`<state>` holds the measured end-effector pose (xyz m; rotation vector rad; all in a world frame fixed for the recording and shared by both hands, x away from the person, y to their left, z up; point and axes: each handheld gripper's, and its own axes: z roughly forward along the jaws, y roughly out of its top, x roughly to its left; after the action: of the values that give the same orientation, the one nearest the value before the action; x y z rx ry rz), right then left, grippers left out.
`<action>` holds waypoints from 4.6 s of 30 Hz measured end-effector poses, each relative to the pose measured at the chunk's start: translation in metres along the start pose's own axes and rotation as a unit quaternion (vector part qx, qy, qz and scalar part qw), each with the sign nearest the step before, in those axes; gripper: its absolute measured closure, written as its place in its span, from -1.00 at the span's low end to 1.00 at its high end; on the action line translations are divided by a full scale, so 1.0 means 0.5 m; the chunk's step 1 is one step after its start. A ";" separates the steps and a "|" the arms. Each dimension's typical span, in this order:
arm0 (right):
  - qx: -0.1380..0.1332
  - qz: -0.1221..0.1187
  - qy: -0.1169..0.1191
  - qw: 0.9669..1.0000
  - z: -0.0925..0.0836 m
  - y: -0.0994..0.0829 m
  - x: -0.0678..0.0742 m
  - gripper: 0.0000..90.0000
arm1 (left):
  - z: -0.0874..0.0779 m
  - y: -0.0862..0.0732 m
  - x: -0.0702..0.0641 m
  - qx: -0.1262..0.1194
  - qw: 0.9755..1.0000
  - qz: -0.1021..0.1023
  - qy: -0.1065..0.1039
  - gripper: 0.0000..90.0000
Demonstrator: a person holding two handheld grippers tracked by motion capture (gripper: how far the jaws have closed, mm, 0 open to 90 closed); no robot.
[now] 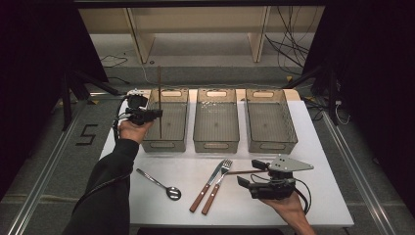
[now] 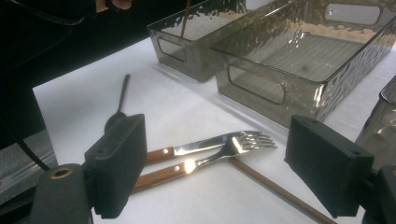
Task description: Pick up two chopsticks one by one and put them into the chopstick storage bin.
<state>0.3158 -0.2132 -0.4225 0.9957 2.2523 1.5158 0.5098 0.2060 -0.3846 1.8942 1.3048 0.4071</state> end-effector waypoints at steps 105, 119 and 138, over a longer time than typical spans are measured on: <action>0.369 -0.218 0.000 0.904 0.064 0.063 -0.163 -0.09 | -0.169 -0.224 -0.160 -0.146 0.977 0.092 -0.124 -0.77; 0.442 -0.260 0.020 0.858 0.123 0.044 -0.180 0.26 | -0.179 -0.249 -0.171 -0.160 0.973 0.100 -0.134 -0.82; 0.467 -0.279 0.042 0.838 0.142 0.036 -0.184 0.66 | -0.177 -0.254 -0.170 -0.156 0.974 0.102 -0.131 -0.84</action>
<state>0.4295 -0.2188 -0.4520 0.3246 3.0035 0.1660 0.3356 0.1881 -0.4093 1.7502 0.8235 0.4237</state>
